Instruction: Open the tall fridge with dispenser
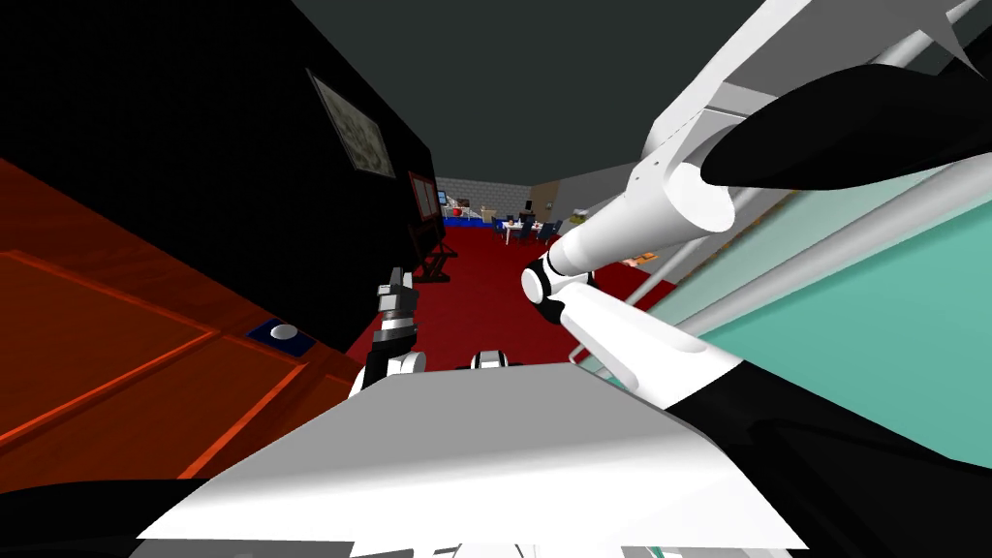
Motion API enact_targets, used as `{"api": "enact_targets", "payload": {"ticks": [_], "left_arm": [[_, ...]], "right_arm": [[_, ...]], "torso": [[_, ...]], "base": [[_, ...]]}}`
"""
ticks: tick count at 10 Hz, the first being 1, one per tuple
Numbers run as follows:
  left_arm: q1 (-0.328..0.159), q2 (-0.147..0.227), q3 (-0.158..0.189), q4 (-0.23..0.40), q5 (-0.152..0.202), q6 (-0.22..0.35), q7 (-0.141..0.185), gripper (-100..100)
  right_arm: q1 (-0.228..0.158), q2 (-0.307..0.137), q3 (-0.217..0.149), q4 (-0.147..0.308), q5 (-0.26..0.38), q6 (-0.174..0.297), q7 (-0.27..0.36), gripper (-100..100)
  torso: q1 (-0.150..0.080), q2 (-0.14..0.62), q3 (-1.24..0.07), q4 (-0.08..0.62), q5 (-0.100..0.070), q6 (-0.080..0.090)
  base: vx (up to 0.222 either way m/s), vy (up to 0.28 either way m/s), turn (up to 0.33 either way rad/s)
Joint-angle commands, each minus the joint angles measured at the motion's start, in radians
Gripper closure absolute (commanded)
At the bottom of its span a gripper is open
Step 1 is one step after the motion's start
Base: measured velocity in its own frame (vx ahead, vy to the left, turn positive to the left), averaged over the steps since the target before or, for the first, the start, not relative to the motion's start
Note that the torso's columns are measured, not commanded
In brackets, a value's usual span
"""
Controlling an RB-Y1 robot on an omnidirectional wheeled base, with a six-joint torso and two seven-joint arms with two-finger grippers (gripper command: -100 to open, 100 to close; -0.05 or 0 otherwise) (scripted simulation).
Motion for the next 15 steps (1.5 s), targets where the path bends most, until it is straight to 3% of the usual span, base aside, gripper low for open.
{"api": "enact_targets", "payload": {"ticks": [1,2,5,6,7,8,9,10,13,15], "left_arm": [[0.0,0.0,0.0,0.0,0.0,0.0,0.0,0],[0.0,0.0,0.0,0.0,0.0,0.0,0.0,0],[0.0,0.0,0.0,0.0,0.0,0.0,0.0,0],[0.0,0.0,0.0,0.0,0.0,0.0,0.0,0],[0.0,0.0,0.0,0.0,0.0,0.0,0.0,0],[0.0,0.0,0.0,0.0,0.0,0.0,0.0,0],[0.0,0.0,0.0,0.0,0.0,0.0,0.0,0],[0.0,0.0,0.0,0.0,0.0,0.0,0.0,0],[0.0,0.0,0.0,0.0,0.0,0.0,0.0,0],[0.0,0.0,0.0,0.0,0.0,0.0,0.0,0]], "right_arm": [[-0.011,0.067,-0.005,0.014,-0.03,-0.019,-0.007,-100],[-0.014,0.049,0.001,0.003,-0.014,-0.008,0.004,-100],[-0.048,0.039,0.015,0.062,-0.011,0.016,-0.014,-100],[-0.041,0.043,0.018,0.053,0.0,0.008,-0.014,-100],[-0.028,0.045,0.007,0.023,-0.011,0.002,-0.001,100],[-0.017,0.048,0.003,0.003,-0.01,-0.005,0.006,100],[-0.026,0.049,0.006,0.013,-0.007,-0.004,0.005,100],[-0.037,0.016,0.002,0.023,-0.009,-0.004,0.008,-100],[-0.074,-0.043,-0.012,0.069,-0.016,0.007,0.009,-100],[-0.127,-0.076,-0.032,0.136,-0.026,0.021,0.012,-100]], "torso": [[0.001,0.003,0.003,0.001,-0.001,0.001],[0.002,0.005,0.004,0.002,0.0,0.001],[0.014,0.021,0.015,0.011,0.008,0.007],[0.019,0.026,0.019,0.014,0.011,0.009],[0.029,0.037,0.029,0.019,0.015,0.013],[0.026,0.045,0.035,0.023,0.014,0.016],[0.026,0.05,0.038,0.025,0.014,0.017],[0.03,0.053,0.041,0.026,0.015,0.016],[0.04,0.048,0.038,0.024,0.019,0.014],[0.039,0.046,0.037,0.023,0.019,0.014]], "base": [[-0.005,-0.002,0.016],[-0.038,0.033,-0.055],[-0.035,0.04,0.006],[-0.004,0.001,0.016],[0.037,-0.019,0.004],[0.06,-0.036,-0.013],[0.032,-0.011,0.004],[0.017,0.0,0.019],[0.012,-0.003,0.025],[0.033,0.001,0.065]]}}
